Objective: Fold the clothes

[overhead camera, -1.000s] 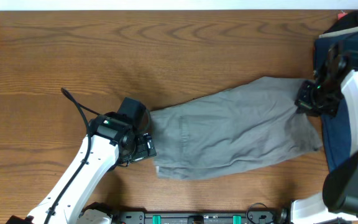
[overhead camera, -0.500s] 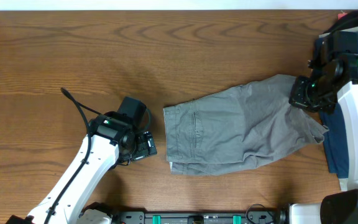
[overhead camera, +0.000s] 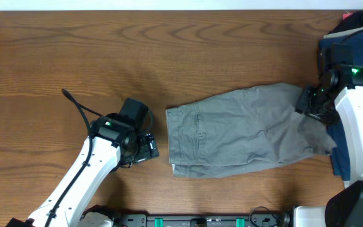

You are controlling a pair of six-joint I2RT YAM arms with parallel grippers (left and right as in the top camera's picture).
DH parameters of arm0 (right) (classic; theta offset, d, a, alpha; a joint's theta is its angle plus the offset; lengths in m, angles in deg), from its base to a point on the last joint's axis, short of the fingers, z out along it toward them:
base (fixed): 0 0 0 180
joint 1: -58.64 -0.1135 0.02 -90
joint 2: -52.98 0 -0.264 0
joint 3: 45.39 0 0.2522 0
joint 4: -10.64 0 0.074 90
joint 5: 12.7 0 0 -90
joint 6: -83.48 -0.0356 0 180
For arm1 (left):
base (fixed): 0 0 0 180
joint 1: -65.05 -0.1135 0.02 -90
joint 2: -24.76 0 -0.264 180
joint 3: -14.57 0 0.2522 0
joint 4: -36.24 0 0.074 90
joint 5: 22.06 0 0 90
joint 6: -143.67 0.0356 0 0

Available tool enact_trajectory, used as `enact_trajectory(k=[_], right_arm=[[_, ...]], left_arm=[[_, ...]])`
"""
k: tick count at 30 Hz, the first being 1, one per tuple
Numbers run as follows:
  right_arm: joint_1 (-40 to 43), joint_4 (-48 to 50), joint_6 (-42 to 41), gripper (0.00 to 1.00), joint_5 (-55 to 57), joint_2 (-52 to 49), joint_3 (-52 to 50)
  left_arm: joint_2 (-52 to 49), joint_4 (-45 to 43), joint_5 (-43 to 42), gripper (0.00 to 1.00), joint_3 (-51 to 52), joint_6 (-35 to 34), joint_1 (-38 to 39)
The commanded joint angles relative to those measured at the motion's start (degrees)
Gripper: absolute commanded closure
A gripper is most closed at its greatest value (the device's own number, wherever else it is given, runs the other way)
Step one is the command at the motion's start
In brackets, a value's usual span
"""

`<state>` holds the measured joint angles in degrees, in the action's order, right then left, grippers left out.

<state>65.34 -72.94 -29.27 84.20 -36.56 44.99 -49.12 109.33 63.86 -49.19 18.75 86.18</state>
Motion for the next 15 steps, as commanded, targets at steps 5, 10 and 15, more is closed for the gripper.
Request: enact_trajectory(k=[5, 10, 15], right_arm=[[2.5, 0.2, -2.0, 0.01, 1.1, 0.3, -1.7], [2.7, 0.1, -1.9, 0.01, -1.9, 0.3, -1.7], [2.7, 0.6, -2.0, 0.01, -7.2, 0.3, -1.7]], left_arm=[[-0.5, -0.3, 0.2, 0.02, 0.3, -0.7, 0.1], [-1.9, -4.2, -4.2, 0.03, 0.3, 0.6, 0.1], [-6.4, -12.0, -13.2, 0.02, 0.3, 4.7, 0.1]])
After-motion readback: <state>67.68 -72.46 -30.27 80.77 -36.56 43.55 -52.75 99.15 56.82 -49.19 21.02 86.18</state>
